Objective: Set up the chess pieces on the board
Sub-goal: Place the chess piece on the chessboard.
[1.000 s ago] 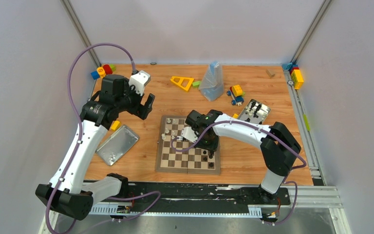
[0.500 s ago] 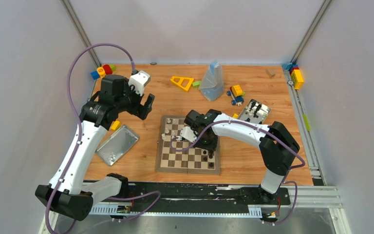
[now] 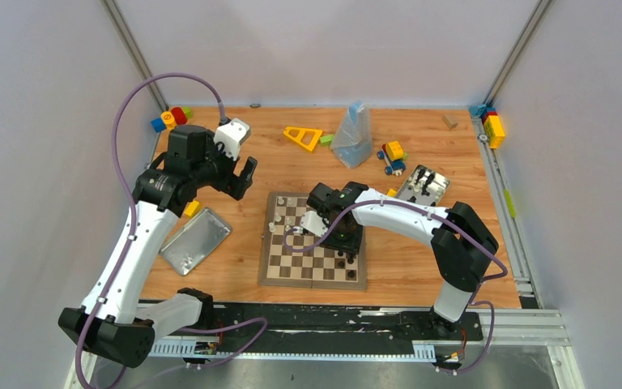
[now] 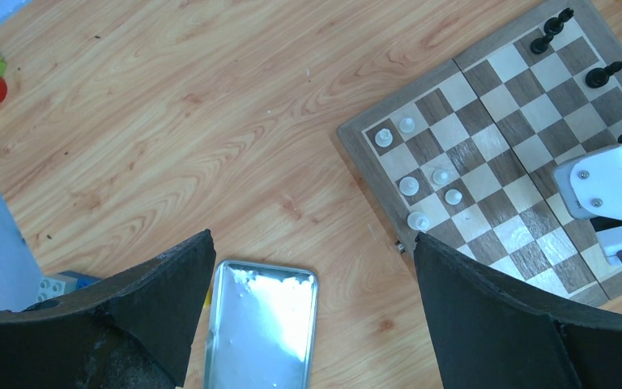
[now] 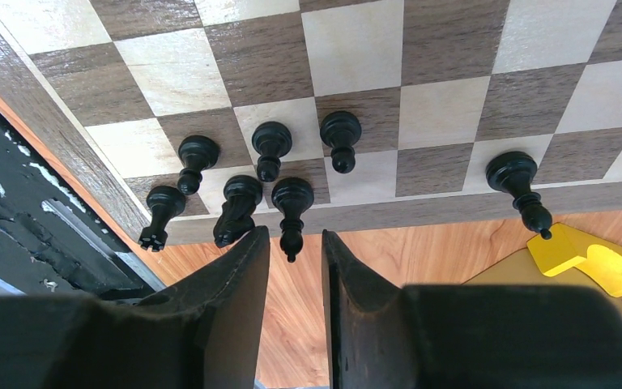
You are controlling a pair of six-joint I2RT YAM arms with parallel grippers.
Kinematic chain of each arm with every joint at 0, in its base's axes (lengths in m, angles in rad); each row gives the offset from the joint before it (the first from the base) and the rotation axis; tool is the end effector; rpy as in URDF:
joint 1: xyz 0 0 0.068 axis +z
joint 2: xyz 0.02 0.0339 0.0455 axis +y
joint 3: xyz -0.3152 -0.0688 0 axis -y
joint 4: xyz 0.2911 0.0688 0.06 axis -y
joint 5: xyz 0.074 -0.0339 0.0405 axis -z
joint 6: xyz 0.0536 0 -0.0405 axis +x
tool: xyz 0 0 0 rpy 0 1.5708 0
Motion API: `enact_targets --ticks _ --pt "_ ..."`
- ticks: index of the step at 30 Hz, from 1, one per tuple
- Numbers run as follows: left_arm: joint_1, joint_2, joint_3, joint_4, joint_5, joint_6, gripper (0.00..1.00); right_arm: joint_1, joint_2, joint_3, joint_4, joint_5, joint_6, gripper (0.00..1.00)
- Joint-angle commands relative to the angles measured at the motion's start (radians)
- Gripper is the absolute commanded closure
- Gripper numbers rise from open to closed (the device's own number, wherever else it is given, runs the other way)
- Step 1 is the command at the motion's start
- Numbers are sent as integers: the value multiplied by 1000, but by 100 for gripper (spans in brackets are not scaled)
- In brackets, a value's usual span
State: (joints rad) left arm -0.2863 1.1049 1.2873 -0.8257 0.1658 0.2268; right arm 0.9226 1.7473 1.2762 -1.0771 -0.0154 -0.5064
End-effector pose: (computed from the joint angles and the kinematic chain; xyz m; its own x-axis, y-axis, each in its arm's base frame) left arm 0.2424 -0.0806 0.4308 -0.4696 0.3694 -0.8019 0.5242 0.8475 0.0835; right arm 0.2196 0.2913 0.2176 -0.1411 -0.9896 -0.0272 -0.9900 0.1411 0.0025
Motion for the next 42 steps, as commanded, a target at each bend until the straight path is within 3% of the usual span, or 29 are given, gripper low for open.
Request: enact_targets --ticks 1,42 --pt "6 -25 -1 28 -2 15 0 9 -8 34 -9 13 4 68" --pt "6 -39 -12 33 -4 17 0 18 -50 66 -37 63 -5 64"
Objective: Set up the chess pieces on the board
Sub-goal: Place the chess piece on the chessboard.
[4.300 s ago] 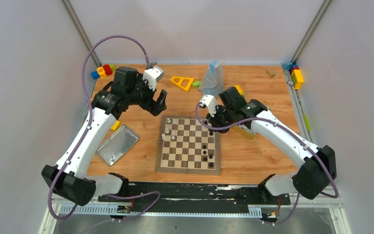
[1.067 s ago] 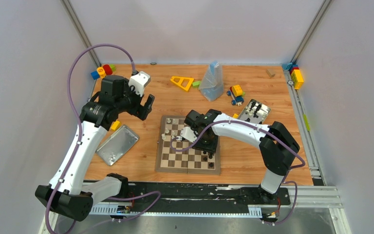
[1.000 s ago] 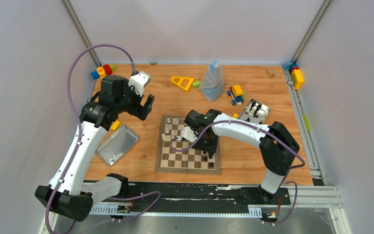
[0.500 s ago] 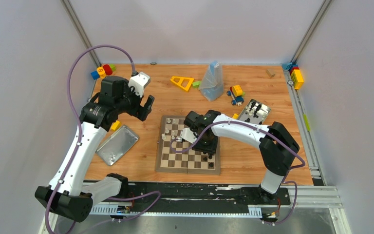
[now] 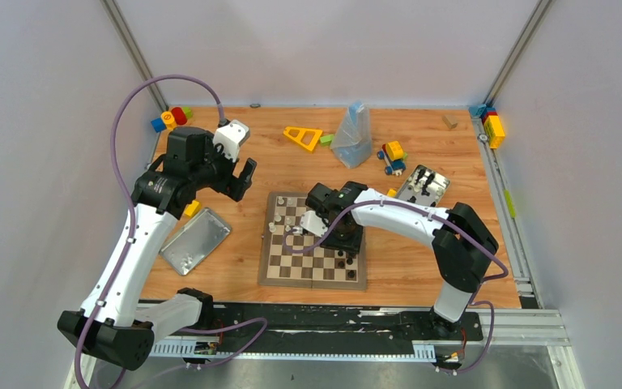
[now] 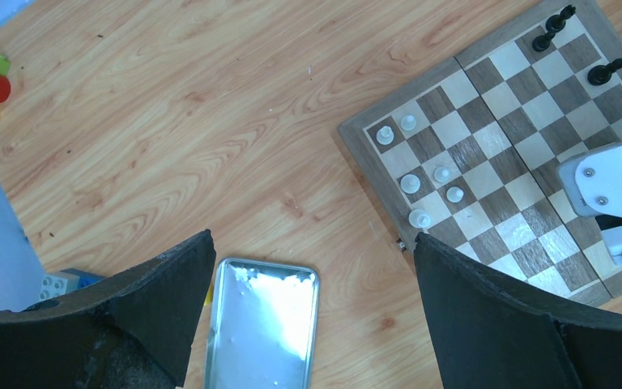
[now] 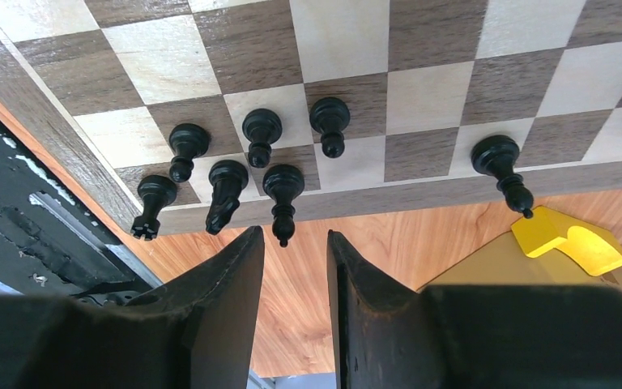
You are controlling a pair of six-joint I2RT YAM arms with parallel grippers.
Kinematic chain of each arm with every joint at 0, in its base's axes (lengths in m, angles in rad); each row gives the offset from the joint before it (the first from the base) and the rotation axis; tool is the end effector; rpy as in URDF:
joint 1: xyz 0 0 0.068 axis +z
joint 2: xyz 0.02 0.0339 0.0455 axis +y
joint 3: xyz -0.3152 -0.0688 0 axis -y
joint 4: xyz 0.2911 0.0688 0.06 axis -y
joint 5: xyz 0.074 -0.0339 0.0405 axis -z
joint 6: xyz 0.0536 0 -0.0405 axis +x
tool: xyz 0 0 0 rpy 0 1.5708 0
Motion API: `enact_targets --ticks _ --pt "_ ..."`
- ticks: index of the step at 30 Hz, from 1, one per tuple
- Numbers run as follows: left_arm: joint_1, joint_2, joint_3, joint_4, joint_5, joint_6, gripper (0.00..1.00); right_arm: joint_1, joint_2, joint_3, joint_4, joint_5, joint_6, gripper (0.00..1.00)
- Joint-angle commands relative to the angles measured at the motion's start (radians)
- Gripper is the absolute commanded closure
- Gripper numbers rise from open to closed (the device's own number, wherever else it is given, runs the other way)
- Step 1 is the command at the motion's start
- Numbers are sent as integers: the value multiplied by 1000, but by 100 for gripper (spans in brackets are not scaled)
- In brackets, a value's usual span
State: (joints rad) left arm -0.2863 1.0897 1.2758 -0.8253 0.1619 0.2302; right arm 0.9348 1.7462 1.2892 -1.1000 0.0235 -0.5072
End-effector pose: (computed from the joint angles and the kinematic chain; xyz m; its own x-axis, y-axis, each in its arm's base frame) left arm 0.2383 -0.0792 0.4300 -0.4653 0.3717 -0.8033 0.5228 0.8478 0.0895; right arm 0.2175 0.2925 0.2217 -0.1286 -0.9917 -0.0006 -0.9913 0.1286 -0.0272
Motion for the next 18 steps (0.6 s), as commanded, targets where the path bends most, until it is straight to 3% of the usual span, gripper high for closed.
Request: enact_targets --ticks 1,18 --pt "6 -24 0 31 -2 12 0 6 -51 58 -18 15 -3 64" --pt "6 -23 5 29 -5 13 0 7 -17 83 3 -79 6 64"
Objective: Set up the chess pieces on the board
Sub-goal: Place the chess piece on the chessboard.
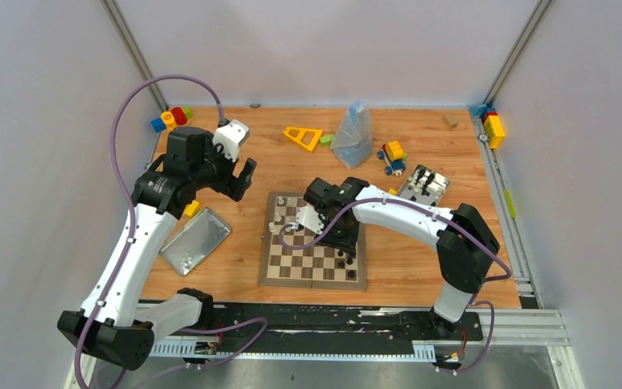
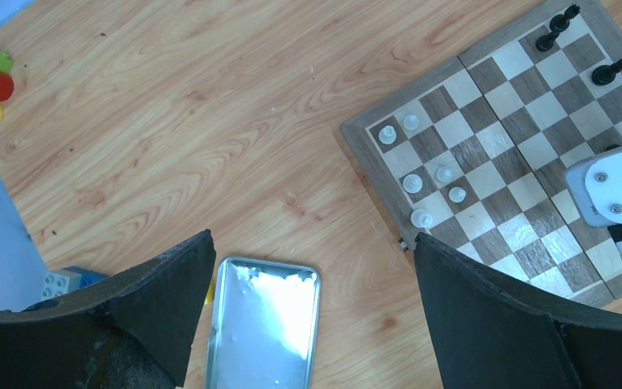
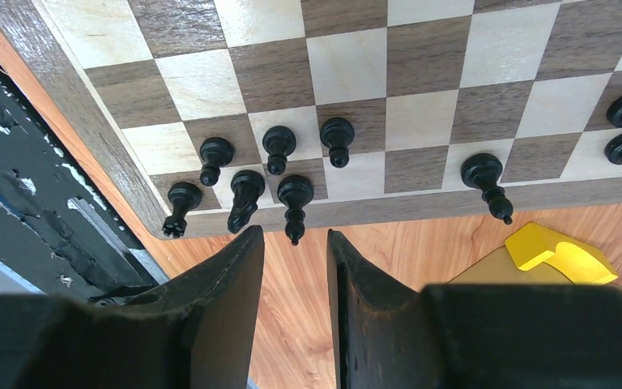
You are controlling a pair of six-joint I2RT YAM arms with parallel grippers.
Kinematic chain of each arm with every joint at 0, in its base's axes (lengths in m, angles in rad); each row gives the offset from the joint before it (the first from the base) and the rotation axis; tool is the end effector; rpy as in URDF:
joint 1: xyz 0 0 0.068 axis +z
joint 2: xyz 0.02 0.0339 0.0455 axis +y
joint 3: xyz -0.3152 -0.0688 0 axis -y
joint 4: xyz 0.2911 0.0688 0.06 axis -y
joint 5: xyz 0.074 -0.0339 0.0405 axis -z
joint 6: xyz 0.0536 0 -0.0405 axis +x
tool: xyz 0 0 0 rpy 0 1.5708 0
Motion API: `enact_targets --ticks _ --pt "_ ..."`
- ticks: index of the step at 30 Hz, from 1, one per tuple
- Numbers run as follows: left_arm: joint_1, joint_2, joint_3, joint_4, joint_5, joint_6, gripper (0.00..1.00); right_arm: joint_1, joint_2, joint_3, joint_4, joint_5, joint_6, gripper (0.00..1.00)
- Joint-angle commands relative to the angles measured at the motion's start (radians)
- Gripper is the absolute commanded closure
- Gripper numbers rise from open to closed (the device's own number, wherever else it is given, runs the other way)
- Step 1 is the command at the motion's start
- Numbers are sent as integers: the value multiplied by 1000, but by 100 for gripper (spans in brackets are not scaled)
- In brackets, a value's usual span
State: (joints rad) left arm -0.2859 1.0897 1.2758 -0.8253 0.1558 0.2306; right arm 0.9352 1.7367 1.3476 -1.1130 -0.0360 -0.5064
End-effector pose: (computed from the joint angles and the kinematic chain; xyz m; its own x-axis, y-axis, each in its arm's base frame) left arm 0.2385 -0.0788 0.4300 -0.4662 0.3724 -0.8025 0.5184 0.8501 0.0933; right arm 0.2198 0.3012 0.2422 -0.1272 -0.9889 -0.0774 -0.9918 0.1277 -0.0019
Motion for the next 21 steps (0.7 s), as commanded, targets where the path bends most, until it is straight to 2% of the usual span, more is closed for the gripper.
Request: enact_targets --ticks 1,21 --pt "5 -24 5 29 1 13 0 8 -7 24 17 -21 5 64" --pt "7 -34 -12 40 0 15 0 37 15 -26 47 9 5 65"
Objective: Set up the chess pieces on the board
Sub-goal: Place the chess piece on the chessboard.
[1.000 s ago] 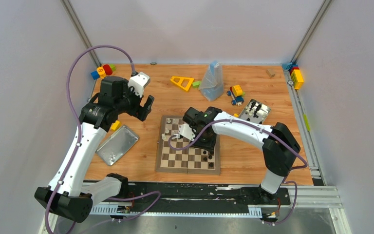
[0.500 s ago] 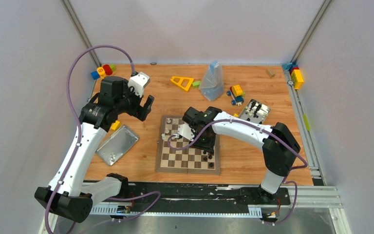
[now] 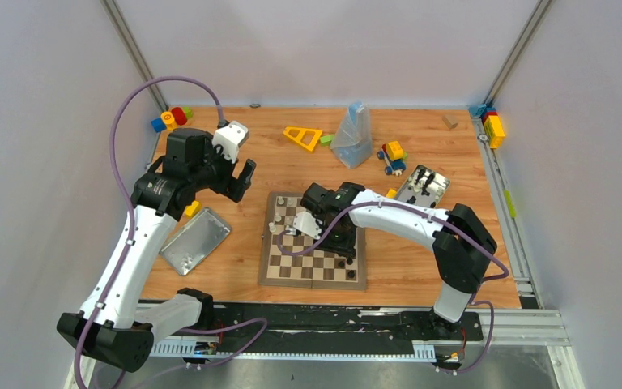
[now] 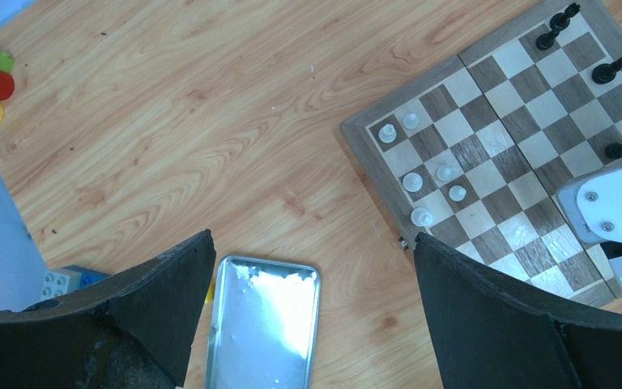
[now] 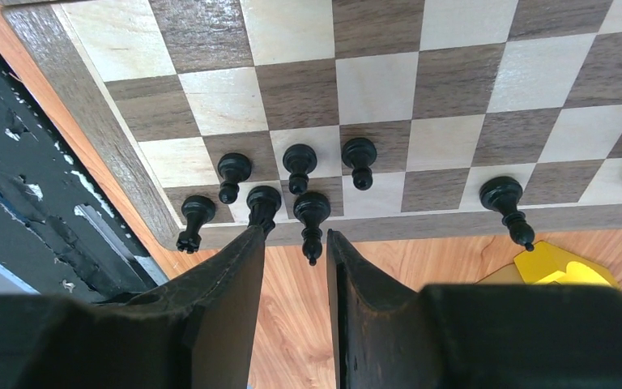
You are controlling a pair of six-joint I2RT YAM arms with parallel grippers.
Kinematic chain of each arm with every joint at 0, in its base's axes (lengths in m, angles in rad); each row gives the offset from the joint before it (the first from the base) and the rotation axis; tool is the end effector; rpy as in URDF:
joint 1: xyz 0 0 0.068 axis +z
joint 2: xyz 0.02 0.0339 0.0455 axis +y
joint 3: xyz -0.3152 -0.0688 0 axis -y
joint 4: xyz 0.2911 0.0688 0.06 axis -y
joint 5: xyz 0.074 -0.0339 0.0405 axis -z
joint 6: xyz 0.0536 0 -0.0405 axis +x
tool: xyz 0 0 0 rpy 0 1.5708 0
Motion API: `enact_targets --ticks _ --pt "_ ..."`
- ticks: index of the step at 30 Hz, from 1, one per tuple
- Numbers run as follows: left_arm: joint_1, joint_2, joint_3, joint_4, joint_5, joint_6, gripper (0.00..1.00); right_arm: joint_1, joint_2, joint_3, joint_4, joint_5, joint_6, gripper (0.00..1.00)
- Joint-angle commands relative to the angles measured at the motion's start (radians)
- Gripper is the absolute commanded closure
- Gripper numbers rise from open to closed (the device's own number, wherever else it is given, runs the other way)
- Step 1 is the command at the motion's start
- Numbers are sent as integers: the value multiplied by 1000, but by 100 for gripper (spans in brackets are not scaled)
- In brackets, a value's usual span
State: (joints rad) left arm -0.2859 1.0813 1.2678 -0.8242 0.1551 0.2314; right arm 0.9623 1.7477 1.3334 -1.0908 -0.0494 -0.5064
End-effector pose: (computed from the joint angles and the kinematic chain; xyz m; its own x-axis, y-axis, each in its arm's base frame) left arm 0.2363 -0.0781 0.4290 -0.4647 0.3728 -0.8031 0.5181 0.8500 0.0947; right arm 0.2119 0.3088 0.2343 -0.1004 -0.9916 -0.0813 -0.9949 0.0998 0.0112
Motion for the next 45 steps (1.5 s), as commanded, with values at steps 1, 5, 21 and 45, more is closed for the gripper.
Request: enact_targets --ticks 1,5,21,45 --pt "7 -26 -4 38 1 15 0 10 4 -14 27 24 5 65" --pt "7 -26 -5 40 0 17 0 15 6 -21 31 33 8 65" --pt "7 -29 -7 41 0 17 0 26 6 -43 40 48 5 66" --pt "7 -18 6 38 -2 19 0 -135 -159 62 107 -93 48 63"
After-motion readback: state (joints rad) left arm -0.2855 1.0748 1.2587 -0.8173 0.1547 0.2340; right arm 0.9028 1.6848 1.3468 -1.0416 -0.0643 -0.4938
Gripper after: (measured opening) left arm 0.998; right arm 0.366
